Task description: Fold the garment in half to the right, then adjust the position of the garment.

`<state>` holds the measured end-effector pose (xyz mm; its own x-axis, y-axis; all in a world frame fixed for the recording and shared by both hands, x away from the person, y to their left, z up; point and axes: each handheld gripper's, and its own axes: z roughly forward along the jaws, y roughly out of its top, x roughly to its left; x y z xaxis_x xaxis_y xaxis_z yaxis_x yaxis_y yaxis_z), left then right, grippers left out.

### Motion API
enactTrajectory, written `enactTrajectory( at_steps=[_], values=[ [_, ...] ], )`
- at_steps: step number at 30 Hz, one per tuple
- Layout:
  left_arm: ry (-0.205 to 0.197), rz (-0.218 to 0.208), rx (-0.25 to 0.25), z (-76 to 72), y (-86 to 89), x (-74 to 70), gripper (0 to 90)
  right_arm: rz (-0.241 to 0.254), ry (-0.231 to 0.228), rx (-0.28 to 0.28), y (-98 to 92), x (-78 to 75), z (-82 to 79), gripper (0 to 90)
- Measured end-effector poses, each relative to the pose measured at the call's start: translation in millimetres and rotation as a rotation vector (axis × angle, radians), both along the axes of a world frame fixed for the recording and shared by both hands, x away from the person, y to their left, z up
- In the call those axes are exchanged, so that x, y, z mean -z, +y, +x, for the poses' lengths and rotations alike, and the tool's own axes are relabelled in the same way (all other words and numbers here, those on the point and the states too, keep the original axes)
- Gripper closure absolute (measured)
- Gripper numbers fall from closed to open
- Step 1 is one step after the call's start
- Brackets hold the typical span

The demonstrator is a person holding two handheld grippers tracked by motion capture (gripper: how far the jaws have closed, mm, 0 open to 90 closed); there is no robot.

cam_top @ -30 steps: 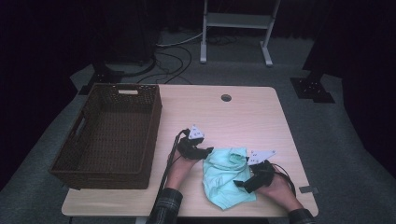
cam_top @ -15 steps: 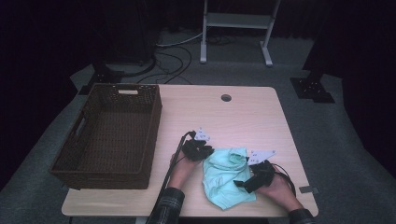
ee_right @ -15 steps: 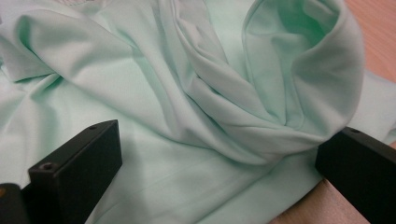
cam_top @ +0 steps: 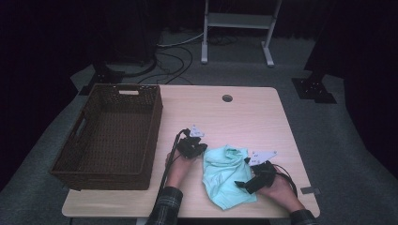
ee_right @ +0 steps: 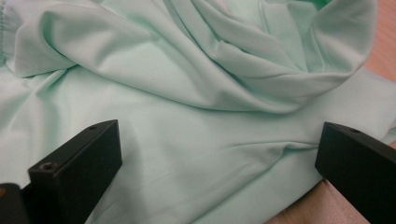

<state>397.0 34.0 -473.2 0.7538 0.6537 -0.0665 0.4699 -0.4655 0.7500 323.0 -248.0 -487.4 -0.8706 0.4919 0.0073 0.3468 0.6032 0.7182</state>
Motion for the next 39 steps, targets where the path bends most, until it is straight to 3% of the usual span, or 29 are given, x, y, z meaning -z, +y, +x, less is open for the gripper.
enactTrajectory(
  at_steps=[2,9,13,20,32,39],
  values=[
    [-0.001,0.005,-0.018,-0.2,0.5,0.1,76.9,0.000,0.000,0.000,0.0,0.0,0.0,0.0],
    [0.011,0.029,-0.093,2.2,7.0,1.9,48.6,0.000,0.000,0.002,0.3,0.0,-0.1,0.0],
    [-0.010,0.079,-0.145,5.2,7.5,3.3,32.6,-0.001,0.000,0.004,0.6,0.0,-0.2,0.0],
    [-0.006,0.094,-0.210,15.2,9.8,9.9,2.2,0.000,0.000,0.008,1.0,0.0,-0.3,0.0],
    [-0.013,0.086,-0.203,33.2,10.0,10.8,0.0,0.003,0.002,0.054,5.1,-0.2,6.2,0.0],
    [-0.013,0.087,-0.196,33.5,10.8,10.7,0.0,0.045,-0.031,0.096,2.2,-6.1,13.5,0.0]
  ],
)
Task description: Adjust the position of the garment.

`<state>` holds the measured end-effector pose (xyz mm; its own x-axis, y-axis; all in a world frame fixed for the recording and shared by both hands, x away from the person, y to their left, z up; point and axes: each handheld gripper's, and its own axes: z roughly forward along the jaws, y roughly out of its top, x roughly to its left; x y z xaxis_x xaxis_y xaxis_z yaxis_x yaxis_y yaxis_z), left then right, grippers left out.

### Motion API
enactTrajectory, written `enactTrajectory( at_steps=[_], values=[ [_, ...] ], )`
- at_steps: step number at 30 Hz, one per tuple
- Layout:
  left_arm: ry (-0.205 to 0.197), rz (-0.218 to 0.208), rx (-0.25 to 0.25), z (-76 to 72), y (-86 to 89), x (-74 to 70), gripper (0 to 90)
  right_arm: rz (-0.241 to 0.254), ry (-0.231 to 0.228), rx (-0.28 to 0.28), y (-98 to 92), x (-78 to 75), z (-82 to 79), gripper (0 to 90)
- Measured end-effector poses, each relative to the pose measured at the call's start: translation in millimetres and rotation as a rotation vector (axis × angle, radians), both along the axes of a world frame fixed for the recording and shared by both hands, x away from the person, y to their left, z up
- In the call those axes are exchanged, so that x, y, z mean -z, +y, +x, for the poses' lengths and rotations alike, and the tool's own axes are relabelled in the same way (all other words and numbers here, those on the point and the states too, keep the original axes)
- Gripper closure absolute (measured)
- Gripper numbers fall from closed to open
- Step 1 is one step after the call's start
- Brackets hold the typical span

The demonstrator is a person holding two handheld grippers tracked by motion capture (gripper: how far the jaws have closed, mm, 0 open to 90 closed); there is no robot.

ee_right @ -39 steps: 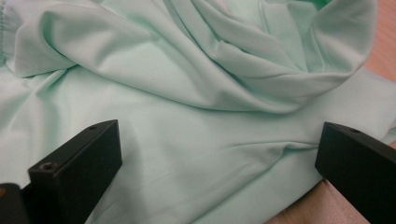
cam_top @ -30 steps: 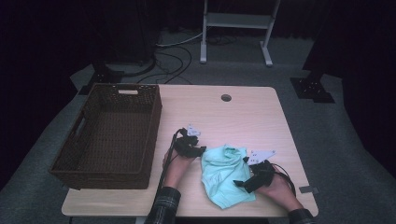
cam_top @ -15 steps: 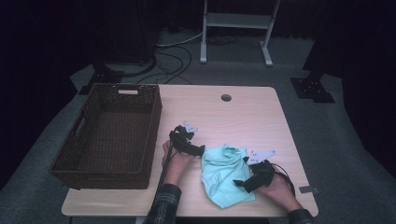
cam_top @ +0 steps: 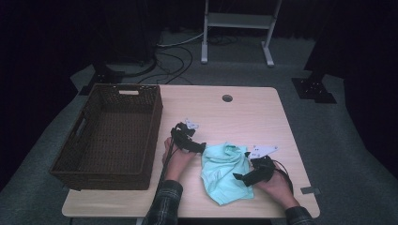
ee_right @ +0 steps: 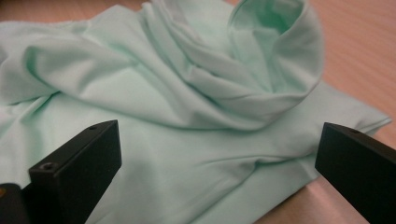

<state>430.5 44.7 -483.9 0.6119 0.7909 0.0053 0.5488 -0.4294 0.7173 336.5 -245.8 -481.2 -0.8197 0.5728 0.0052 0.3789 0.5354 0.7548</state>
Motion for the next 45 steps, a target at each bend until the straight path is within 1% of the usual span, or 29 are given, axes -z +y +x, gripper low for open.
enactTrajectory(
  at_steps=[1,3,6,7,9,11,14,15,19,23,26,28,30,32,34,36,38,39,43,45],
  values=[
    [0.000,0.000,0.000,0.0,0.0,0.0,0.0,0.007,-0.005,0.007,0.0,-2.0,0.9,0.0],
    [0.000,0.000,-0.001,-0.1,0.1,0.0,0.0,0.028,-0.017,0.011,0.0,-6.7,3.4,2.8],
    [0.000,0.000,-0.002,-0.2,0.2,0.0,0.0,0.044,-0.037,0.028,1.6,-12.0,7.1,3.3],
    [-0.001,-0.002,-0.003,-0.2,0.0,0.1,0.0,0.050,-0.036,0.032,2.3,-13.9,8.7,4.5],
    [-0.001,-0.002,-0.002,-0.2,0.1,0.1,0.0,0.069,-0.050,0.049,3.8,-18.5,12.1,6.0],
    [-0.001,-0.001,-0.002,-0.2,0.1,0.0,0.0,0.069,-0.065,0.075,6.3,-22.0,15.4,8.0],
    [0.000,0.000,-0.002,-0.3,0.1,0.0,0.0,0.079,-0.063,0.094,10.1,-24.8,21.0,9.5],
    [-0.001,0.000,-0.002,-0.3,0.1,0.0,0.0,0.076,-0.058,0.095,12.0,-25.2,23.1,12.0],
    [-0.001,0.000,-0.003,-0.5,0.0,0.0,0.0,0.058,-0.054,0.100,21.6,-24.1,29.4,14.5],
    [-0.001,0.000,-0.004,-0.6,0.0,0.0,0.0,0.047,-0.048,0.124,30.7,-22.3,34.7,17.8],
    [-0.001,-0.001,-0.005,-0.6,-0.1,0.0,0.0,0.020,-0.059,0.155,38.4,-21.0,36.3,21.9],
    [-0.001,-0.001,-0.006,-0.7,-0.1,0.1,0.0,0.012,-0.061,0.177,42.0,-20.1,37.4,24.5],
    [-0.001,0.000,-0.006,-0.7,-0.1,0.0,0.0,0.013,-0.057,0.199,45.1,-19.7,38.6,25.2],
    [-0.001,0.001,-0.006,-0.7,-0.1,0.0,0.0,0.025,-0.070,0.223,47.5,-22.2,39.3,25.2],
    [-0.001,0.002,-0.006,-0.8,-0.1,-0.1,0.0,0.054,-0.067,0.235,47.9,-27.0,40.7,25.2],
    [0.000,0.002,-0.006,-0.8,-0.1,-0.1,0.0,0.061,-0.069,0.241,48.7,-30.4,41.9,26.0],
    [-0.001,0.002,-0.006,-0.8,-0.1,-0.1,0.0,0.048,-0.067,0.246,49.5,-30.0,42.7,28.2],
    [-0.001,0.002,-0.006,-0.8,-0.1,-0.1,0.0,0.041,-0.061,0.246,49.3,-28.7,42.9,31.3],
    [-0.001,-0.001,-0.008,-0.8,-0.3,0.1,0.0,0.017,-0.042,0.250,46.0,-21.3,41.1,37.7],
    [-0.002,-0.001,-0.009,-0.8,-0.3,0.1,0.0,0.005,-0.047,0.255,44.2,-19.1,38.0,40.1]
  ],
)
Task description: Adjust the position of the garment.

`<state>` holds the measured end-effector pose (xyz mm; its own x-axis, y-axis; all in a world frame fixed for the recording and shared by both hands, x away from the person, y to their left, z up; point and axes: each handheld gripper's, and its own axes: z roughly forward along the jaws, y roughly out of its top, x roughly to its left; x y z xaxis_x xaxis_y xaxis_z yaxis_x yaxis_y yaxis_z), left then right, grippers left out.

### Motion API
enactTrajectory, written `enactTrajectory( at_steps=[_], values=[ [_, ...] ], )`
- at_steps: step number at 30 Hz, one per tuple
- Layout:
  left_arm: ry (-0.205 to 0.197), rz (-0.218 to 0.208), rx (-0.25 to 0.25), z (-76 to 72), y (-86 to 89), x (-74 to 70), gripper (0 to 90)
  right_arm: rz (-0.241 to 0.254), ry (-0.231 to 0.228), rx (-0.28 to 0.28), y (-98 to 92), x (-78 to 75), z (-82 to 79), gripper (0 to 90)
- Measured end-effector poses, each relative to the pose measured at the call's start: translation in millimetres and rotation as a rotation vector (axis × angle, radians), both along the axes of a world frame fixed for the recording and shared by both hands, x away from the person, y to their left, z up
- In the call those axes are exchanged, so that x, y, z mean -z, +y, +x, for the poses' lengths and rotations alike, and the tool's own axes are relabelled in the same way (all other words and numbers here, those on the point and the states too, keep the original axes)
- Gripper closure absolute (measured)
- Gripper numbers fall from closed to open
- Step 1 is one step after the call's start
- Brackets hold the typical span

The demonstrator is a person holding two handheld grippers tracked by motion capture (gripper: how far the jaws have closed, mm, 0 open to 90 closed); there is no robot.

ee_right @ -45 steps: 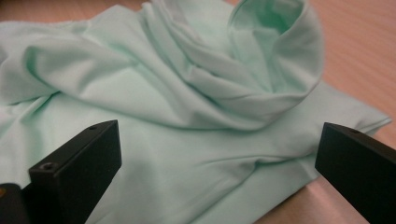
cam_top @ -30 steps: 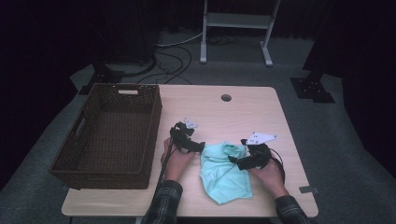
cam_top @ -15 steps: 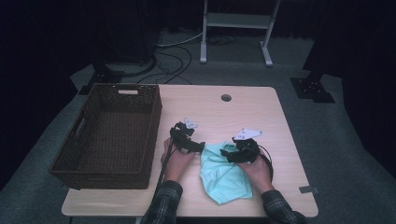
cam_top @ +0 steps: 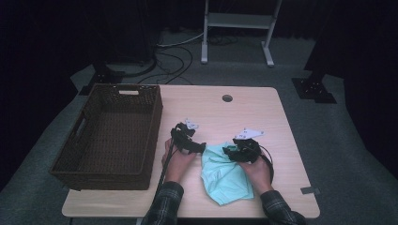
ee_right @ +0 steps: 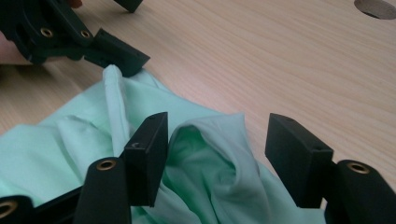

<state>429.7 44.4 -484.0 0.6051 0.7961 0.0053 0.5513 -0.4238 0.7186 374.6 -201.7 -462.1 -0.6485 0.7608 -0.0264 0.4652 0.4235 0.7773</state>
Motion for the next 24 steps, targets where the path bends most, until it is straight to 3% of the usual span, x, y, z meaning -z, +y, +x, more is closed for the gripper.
enactTrajectory(
  at_steps=[7,17,21,24],
  values=[
    [0.000,0.000,-0.001,-0.1,-0.1,0.0,0.0,-0.030,-0.026,0.021,-10.4,-0.1,-8.7,49.0],
    [0.000,0.000,-0.001,-0.1,-0.1,0.0,0.0,0.017,-0.038,0.007,-32.1,-5.0,-15.1,77.4],
    [0.000,0.001,-0.002,0.0,0.0,0.0,0.0,0.040,-0.005,0.013,-42.2,-6.7,-15.5,83.3],
    [0.001,0.000,-0.005,-0.1,0.1,0.0,0.0,0.073,0.045,0.027,-51.9,-5.9,-12.3,83.9]
  ],
)
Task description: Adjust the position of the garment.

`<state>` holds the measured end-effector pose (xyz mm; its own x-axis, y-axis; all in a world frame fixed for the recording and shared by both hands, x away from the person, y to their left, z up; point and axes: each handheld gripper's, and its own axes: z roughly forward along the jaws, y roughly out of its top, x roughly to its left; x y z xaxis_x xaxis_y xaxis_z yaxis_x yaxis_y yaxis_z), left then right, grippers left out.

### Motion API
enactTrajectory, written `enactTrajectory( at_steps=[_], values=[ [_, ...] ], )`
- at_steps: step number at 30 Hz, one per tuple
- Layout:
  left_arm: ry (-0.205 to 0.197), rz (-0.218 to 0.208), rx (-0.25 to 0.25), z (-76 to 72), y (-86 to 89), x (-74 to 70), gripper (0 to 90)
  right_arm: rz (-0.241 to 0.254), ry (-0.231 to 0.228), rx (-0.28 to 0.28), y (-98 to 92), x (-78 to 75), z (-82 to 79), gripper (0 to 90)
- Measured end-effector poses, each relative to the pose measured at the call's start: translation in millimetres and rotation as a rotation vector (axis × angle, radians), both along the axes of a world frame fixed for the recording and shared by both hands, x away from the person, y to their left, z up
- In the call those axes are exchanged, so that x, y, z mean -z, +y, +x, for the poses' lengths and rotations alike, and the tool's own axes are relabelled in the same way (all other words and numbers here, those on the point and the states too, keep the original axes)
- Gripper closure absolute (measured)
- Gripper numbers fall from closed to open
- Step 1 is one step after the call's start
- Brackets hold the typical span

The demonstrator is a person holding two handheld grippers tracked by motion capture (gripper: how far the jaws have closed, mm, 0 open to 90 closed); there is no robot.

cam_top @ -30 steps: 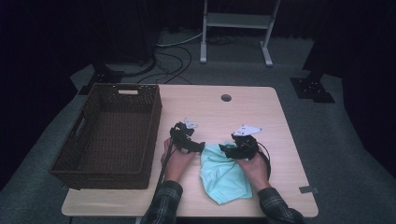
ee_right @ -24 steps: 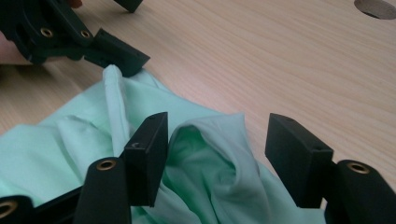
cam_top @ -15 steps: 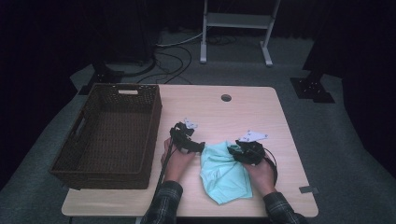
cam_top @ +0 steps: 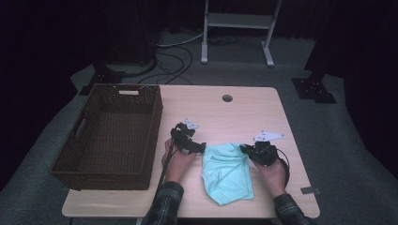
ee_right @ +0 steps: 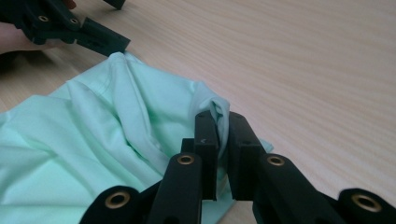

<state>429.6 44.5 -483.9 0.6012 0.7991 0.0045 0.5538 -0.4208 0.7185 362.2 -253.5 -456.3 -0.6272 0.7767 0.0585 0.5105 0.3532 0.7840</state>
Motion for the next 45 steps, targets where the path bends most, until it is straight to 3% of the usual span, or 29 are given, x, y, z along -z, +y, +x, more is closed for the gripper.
enactTrajectory(
  at_steps=[6,9,14,16,18,23,29,32,38,45],
  values=[
    [0.000,0.000,0.000,0.0,0.0,0.0,0.0,0.044,0.119,0.032,-12.2,13.3,14.4,83.5],
    [0.000,0.001,0.000,0.0,0.1,0.0,0.0,0.052,0.142,0.055,-14.0,18.2,18.8,80.1],
    [0.000,0.001,0.000,0.0,0.1,0.0,0.0,0.037,0.110,0.098,-19.5,16.8,18.7,58.1],
    [0.000,0.001,0.000,0.0,0.0,0.0,0.0,0.058,0.094,0.121,-24.0,12.1,16.5,53.5],
    [0.000,0.000,-0.001,0.0,0.0,0.0,0.0,0.044,0.048,0.144,-25.8,3.9,12.9,54.0],
    [0.000,0.000,-0.001,0.0,0.0,0.0,0.0,0.039,-0.024,0.067,-17.1,-14.5,3.4,54.3],
    [0.000,0.001,0.000,0.0,0.1,0.0,0.0,0.046,-0.026,-0.094,21.4,-21.0,2.0,54.3],
    [0.000,0.001,0.000,0.0,0.1,0.0,0.0,0.033,-0.020,-0.138,42.6,-18.8,6.0,56.0],
    [-0.001,0.000,0.001,0.0,0.1,0.0,0.0,-0.009,0.004,-0.175,75.9,-13.7,19.7,61.8],
    [-0.003,0.000,0.003,-0.1,0.1,0.1,0.0,-0.080,0.061,-0.193,98.1,-2.5,33.0,65.5]
  ],
)
